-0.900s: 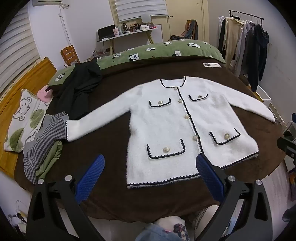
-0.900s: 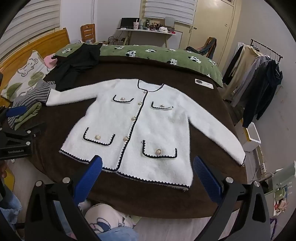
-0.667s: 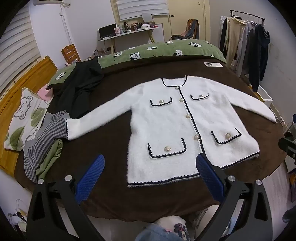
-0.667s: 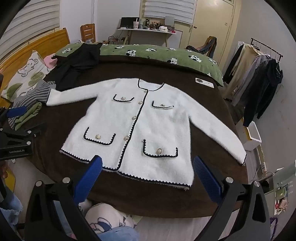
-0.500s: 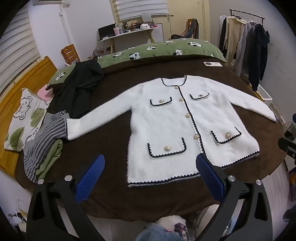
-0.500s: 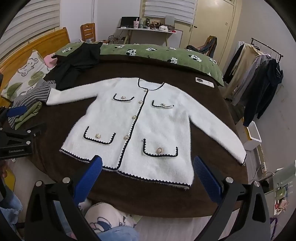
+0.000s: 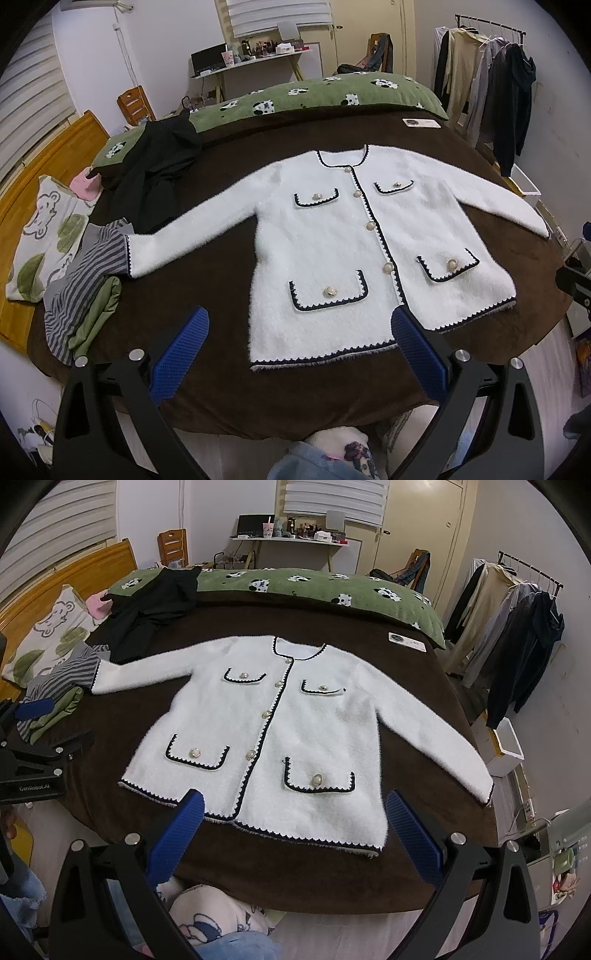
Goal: Fold large clothes
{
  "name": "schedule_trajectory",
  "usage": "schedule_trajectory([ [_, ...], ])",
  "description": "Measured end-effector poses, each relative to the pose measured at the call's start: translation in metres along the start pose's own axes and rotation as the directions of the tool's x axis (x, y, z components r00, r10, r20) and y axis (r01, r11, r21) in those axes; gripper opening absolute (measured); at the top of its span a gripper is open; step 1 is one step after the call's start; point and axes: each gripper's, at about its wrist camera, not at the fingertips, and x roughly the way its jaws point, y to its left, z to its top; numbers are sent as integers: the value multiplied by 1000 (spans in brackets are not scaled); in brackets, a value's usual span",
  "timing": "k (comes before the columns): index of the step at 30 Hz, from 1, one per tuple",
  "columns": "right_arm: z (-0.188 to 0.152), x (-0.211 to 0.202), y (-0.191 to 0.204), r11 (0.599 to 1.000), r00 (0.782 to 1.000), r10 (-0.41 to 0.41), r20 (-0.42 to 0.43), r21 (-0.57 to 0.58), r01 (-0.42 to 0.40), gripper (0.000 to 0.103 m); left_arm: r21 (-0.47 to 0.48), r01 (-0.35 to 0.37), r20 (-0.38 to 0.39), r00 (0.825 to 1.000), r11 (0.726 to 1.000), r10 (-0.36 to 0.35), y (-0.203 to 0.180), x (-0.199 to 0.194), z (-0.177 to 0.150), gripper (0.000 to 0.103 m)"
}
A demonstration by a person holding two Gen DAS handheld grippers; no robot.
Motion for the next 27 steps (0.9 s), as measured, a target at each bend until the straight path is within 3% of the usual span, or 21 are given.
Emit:
schedule_trajectory([
  [27, 3, 0, -4, 1000, 1000, 7, 5, 10, -7, 97, -9, -14, 8, 1000, 1000, 14, -1, 1, 3, 97],
])
